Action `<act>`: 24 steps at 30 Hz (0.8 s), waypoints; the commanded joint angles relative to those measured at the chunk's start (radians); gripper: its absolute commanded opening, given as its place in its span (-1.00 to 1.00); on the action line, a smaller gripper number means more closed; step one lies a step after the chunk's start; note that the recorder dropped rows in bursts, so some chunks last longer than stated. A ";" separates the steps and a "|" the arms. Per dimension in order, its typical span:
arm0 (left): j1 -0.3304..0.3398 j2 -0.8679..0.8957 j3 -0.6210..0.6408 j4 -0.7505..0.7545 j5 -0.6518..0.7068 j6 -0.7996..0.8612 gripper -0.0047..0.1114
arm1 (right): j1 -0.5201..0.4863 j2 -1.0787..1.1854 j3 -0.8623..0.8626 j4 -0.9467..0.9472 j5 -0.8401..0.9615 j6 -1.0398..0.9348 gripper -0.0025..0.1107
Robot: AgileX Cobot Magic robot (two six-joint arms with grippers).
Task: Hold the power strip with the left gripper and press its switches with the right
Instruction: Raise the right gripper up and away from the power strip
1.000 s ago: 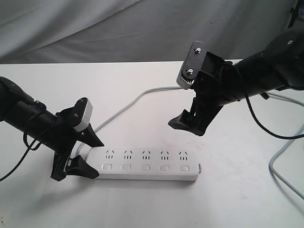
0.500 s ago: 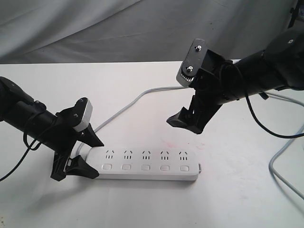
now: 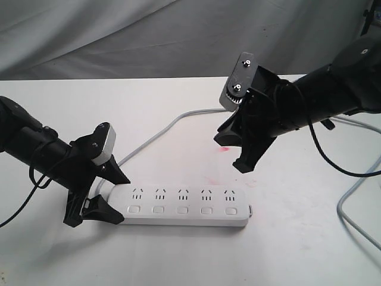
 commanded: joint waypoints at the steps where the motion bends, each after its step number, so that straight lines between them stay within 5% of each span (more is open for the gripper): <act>1: -0.006 0.001 0.004 -0.006 -0.005 0.001 -0.68 | -0.008 -0.008 0.006 0.020 0.068 0.007 -0.77; 24: -0.006 0.001 0.004 -0.006 -0.005 0.001 -0.68 | -0.008 -0.008 0.006 -0.006 0.051 0.214 -0.96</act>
